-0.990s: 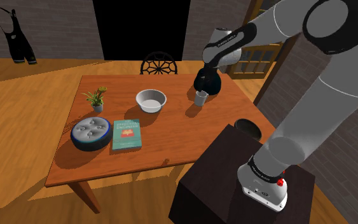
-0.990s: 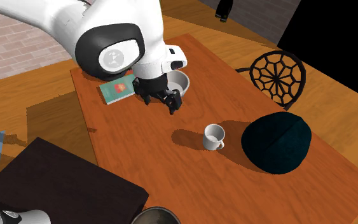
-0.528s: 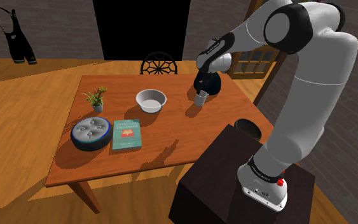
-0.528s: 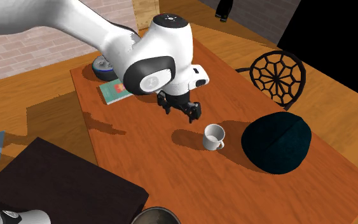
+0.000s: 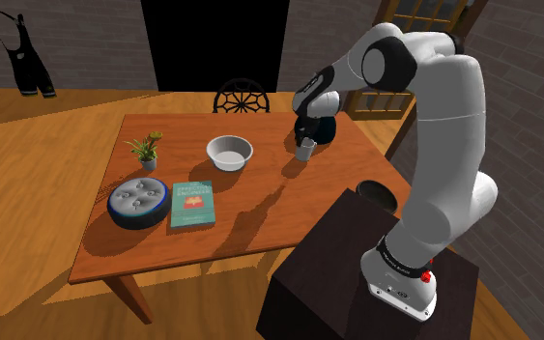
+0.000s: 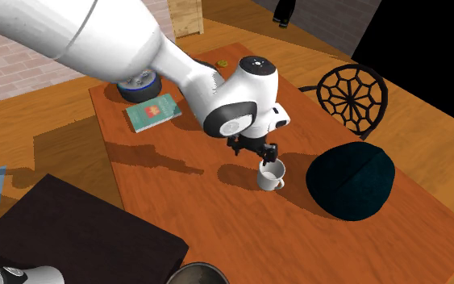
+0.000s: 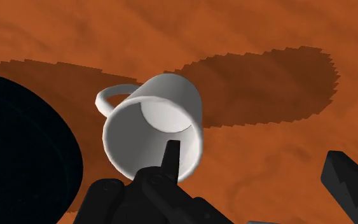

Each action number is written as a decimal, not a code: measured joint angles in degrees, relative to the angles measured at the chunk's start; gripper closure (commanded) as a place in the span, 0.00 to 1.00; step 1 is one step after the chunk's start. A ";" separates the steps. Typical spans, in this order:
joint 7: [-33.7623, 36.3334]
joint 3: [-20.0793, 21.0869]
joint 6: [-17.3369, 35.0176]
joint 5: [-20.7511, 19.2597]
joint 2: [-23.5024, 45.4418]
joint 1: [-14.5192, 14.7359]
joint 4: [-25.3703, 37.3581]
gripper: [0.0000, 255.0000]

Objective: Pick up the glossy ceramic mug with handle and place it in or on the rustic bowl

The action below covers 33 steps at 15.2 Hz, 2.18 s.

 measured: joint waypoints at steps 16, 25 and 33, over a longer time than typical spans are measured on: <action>-2.43 2.46 2.32 1.99 14.11 -4.21 11.97 0.00; -2.43 2.47 2.31 1.99 14.11 -4.20 11.98 1.00; -2.25 2.03 1.30 1.68 12.11 -3.82 10.97 1.00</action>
